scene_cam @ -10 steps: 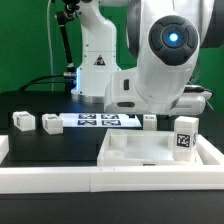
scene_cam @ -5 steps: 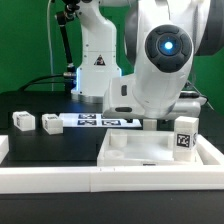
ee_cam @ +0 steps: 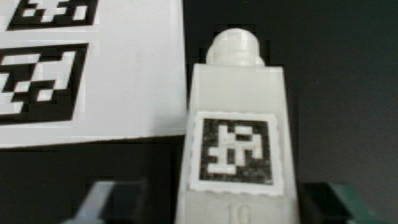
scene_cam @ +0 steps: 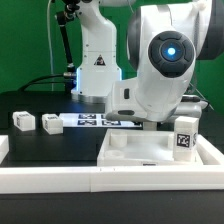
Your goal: Assemble square table
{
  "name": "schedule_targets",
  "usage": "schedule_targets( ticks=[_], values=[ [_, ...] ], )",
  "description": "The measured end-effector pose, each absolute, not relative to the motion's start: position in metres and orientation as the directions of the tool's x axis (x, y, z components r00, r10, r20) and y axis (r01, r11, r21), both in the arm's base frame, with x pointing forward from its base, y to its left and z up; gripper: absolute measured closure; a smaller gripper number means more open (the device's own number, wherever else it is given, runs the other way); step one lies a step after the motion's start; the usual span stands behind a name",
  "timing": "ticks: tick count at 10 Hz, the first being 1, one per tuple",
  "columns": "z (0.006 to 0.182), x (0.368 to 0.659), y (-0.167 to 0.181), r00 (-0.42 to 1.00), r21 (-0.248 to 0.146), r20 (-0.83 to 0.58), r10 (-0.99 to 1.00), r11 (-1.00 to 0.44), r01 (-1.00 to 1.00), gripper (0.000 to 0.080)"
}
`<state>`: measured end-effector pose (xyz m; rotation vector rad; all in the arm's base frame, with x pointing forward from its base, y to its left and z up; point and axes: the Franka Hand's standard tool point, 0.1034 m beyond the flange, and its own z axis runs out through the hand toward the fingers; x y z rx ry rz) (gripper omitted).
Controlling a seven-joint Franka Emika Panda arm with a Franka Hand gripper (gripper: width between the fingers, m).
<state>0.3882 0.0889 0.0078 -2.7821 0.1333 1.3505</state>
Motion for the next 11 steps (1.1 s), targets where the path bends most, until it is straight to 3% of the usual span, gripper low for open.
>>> schedule_targets(
  ticks=[1, 6, 11],
  values=[
    [0.008, 0.388, 0.089, 0.616, -0.004, -0.786, -0.057, -0.995, -0.097, 0.0511],
    [0.011, 0.392, 0.084, 0.62, -0.004, -0.782, -0.062, -0.995, -0.104, 0.0511],
    [0.079, 0.444, 0.065, 0.626, -0.023, -0.777, -0.058, -0.992, -0.121, 0.0509]
  ],
)
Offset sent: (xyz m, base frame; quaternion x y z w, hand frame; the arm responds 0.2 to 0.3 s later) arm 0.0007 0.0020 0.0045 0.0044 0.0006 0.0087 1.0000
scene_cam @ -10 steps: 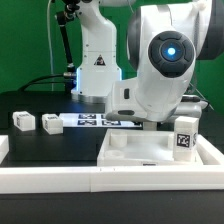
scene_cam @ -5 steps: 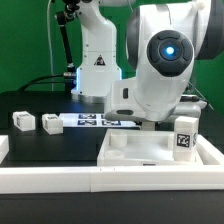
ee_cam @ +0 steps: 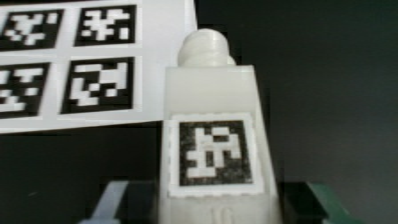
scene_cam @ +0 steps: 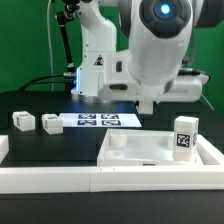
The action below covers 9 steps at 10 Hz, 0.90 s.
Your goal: Assemble square table
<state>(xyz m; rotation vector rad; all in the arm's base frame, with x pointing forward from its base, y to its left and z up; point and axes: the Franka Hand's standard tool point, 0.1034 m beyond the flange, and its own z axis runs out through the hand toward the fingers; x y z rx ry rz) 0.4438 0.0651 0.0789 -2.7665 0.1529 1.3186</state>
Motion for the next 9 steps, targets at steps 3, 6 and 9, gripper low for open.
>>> schedule_targets(
  ticks=[3, 6, 9],
  values=[
    [0.077, 0.458, 0.064, 0.675, -0.027, -0.735, -0.066, -0.992, -0.126, 0.0509],
    [0.086, 0.477, 0.059, 0.803, -0.053, -0.592, -0.066, -0.991, -0.121, 0.0509],
    [0.127, 0.521, 0.048, 0.904, -0.078, -0.418, -0.089, -0.988, -0.134, 0.0509]
  ],
)
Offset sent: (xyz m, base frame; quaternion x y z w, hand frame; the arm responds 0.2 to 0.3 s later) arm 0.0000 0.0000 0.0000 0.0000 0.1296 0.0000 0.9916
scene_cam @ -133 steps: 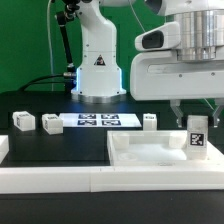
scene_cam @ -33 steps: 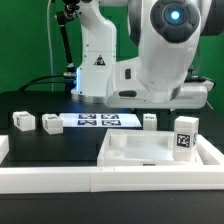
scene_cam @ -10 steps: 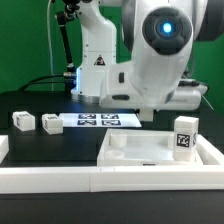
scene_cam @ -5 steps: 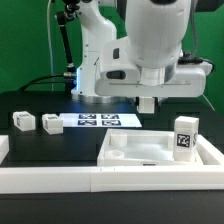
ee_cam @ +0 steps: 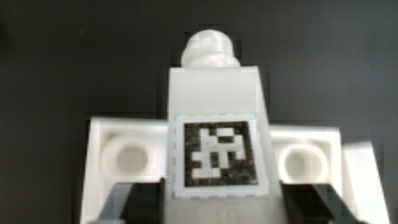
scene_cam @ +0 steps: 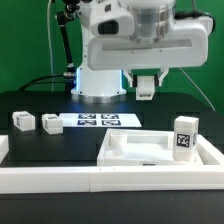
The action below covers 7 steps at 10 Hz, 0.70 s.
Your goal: Assemble square table
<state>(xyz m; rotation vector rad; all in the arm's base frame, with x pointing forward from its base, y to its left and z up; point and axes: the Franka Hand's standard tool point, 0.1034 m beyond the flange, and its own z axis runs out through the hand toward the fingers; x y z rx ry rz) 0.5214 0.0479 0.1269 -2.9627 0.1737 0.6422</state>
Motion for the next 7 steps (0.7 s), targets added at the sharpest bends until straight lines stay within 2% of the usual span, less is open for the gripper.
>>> schedule_targets(
  ticks=[1, 5, 7],
  values=[
    [0.133, 0.528, 0.048, 0.917, -0.08, -0.388, -0.097, -0.987, -0.138, 0.0509],
    [0.133, 0.547, 0.045, 0.993, -0.088, -0.052, -0.11, -0.99, -0.114, 0.0509],
    [0.144, 0.569, 0.04, 0.989, -0.088, 0.096, -0.109, -0.991, -0.101, 0.0509]
  ],
)
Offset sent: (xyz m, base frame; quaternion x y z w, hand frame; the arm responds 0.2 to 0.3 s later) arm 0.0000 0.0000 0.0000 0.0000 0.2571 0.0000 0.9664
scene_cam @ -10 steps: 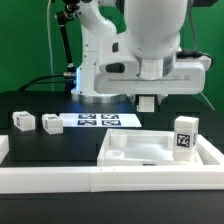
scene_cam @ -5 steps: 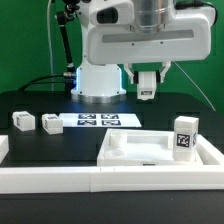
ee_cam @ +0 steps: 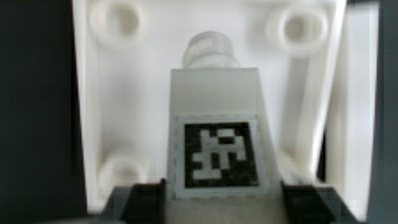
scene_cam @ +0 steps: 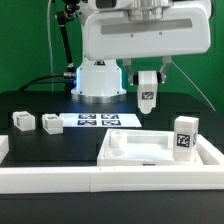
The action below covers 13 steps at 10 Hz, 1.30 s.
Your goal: Assemble square table
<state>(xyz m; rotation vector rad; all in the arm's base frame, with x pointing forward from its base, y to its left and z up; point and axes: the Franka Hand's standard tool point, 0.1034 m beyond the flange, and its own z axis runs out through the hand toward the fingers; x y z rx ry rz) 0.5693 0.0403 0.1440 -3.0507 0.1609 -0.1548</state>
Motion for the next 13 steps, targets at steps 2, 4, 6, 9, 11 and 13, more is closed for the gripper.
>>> schedule_targets(
  ticks=[2, 4, 6, 9, 11, 13],
  values=[
    [0.142, 0.572, 0.039, 0.962, -0.078, 0.249, -0.114, -0.992, -0.097, 0.0509],
    [0.141, 0.576, 0.035, 0.932, -0.066, 0.346, -0.11, -0.993, -0.093, 0.0509],
    [0.133, 0.583, 0.024, 0.886, -0.026, 0.458, -0.071, -0.997, -0.066, 0.0509],
    [0.121, 0.592, 0.004, 0.881, 0.024, 0.473, -0.009, -0.999, -0.023, 0.0509],
    [0.12, 0.591, 0.007, 0.885, 0.023, 0.465, -0.005, -1.0, -0.018, 0.0509],
    [0.113, 0.593, -0.01, 0.889, 0.058, 0.456, 0.038, -0.998, 0.013, 0.0509]
  ],
)
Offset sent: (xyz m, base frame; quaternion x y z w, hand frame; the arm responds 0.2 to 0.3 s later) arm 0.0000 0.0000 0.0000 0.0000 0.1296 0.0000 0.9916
